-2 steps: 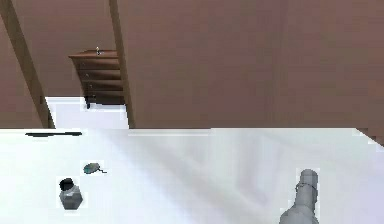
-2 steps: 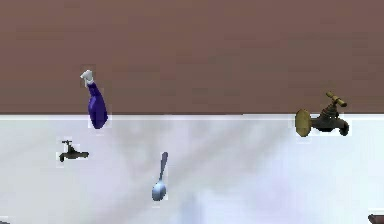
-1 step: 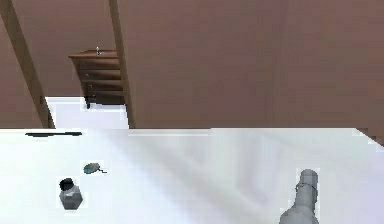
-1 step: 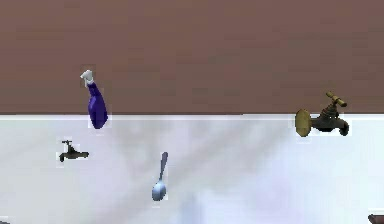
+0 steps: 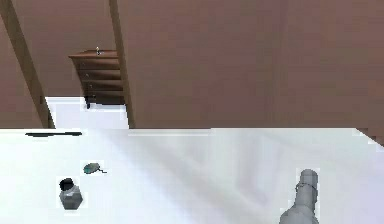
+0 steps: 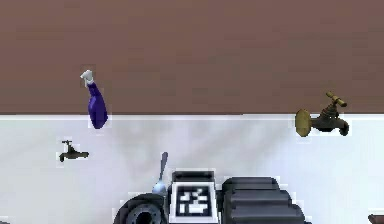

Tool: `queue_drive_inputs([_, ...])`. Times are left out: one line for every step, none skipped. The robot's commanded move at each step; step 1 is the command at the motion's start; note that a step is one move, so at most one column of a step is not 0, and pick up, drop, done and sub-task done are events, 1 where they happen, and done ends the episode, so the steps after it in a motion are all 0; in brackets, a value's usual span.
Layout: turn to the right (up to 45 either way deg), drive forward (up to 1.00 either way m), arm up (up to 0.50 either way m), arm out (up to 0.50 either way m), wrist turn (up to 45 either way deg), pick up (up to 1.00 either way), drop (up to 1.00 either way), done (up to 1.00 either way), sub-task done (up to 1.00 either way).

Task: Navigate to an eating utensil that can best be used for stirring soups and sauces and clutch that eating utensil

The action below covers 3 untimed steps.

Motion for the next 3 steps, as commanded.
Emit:
queue_drive_inputs([0.0,0.00,0.00,0.06,0.0,0.00,0.00,0.00,0.00])
queue_drive_inputs([0.0,0.00,0.00,0.00,45.0,0.00,0.00,0.00,0.00])
queue_drive_inputs([0.0,0.00,0.00,0.00,45.0,0.00,0.00,0.00,0.00])
